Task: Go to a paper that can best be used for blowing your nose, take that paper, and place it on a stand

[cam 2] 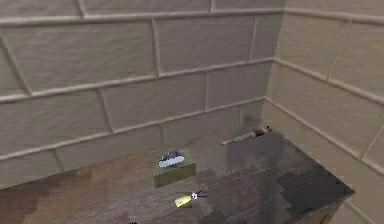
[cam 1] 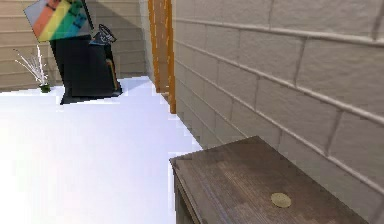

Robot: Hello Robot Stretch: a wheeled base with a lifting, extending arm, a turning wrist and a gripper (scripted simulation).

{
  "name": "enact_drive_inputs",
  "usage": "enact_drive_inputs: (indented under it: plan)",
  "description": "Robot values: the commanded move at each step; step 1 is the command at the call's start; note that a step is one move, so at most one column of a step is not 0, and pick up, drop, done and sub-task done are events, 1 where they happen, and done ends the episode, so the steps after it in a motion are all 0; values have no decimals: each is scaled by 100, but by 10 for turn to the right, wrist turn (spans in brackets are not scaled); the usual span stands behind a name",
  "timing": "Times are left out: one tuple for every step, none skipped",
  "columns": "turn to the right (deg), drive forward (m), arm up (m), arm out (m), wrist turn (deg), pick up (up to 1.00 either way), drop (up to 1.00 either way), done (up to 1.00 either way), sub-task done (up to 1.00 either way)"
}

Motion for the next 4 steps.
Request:
enact_drive_inputs:
  plan:
    - [0, 0, 50, 0, 0, 0, 0, 0, 0]
    - [0, 0, 34, 0, 0, 0, 0, 0, 0]
    - [0, 0, 0, 28, 0, 0, 0, 0, 0]
    - [0, 0, 0, 0, 450, 0, 0, 0, 0]
